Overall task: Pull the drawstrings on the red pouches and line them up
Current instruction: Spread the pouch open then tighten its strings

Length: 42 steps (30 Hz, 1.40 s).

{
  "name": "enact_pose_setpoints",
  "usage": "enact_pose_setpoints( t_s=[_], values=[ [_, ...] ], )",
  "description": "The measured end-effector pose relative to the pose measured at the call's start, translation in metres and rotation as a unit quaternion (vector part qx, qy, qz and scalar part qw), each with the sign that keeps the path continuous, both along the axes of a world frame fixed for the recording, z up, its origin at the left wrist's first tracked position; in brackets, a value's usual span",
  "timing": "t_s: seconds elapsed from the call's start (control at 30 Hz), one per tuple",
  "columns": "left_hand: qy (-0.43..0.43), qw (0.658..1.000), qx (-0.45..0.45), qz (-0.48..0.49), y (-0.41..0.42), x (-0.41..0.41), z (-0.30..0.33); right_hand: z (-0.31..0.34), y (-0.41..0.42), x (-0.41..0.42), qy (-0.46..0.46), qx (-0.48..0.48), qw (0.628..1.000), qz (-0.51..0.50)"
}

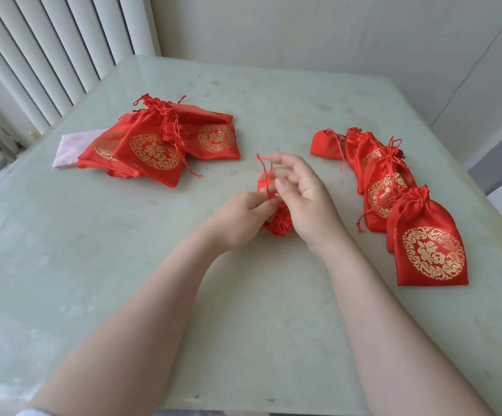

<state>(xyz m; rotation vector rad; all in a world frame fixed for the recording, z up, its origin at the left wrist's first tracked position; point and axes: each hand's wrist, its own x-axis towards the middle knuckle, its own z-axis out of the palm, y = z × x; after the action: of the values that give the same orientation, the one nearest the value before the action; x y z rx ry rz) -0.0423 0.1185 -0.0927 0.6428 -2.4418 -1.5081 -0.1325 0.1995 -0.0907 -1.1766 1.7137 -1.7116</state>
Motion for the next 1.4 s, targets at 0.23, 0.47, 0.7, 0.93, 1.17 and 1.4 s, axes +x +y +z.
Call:
enact_pose_setpoints(
  t_s=[0.23,0.47,0.7,0.93,1.17,1.4],
  values=[
    [0.05,0.986,0.142,0.067,-0.003,-0.003,0.001,-0.002,0.001,-0.007,0.143,0.102,0.983,-0.06],
    [0.061,0.969,0.218,0.097,-0.006,-0.004,-0.001,0.003,0.005,-0.006,0.196,0.095,0.973,-0.073],
    [0.063,0.959,0.257,0.102,-0.004,-0.005,0.0,0.001,0.005,-0.012,0.191,0.099,0.971,-0.105],
    [0.076,0.982,0.13,0.111,-0.002,-0.001,0.001,0.0,0.006,-0.014,0.328,0.057,0.936,-0.119],
    [0.045,0.989,-0.048,0.135,-0.006,-0.002,-0.001,-0.003,0.002,-0.012,0.402,0.078,0.903,-0.13],
    [0.116,0.952,-0.267,0.094,-0.005,-0.003,-0.006,0.003,0.008,-0.01,0.215,0.227,0.948,-0.052]
  ],
)
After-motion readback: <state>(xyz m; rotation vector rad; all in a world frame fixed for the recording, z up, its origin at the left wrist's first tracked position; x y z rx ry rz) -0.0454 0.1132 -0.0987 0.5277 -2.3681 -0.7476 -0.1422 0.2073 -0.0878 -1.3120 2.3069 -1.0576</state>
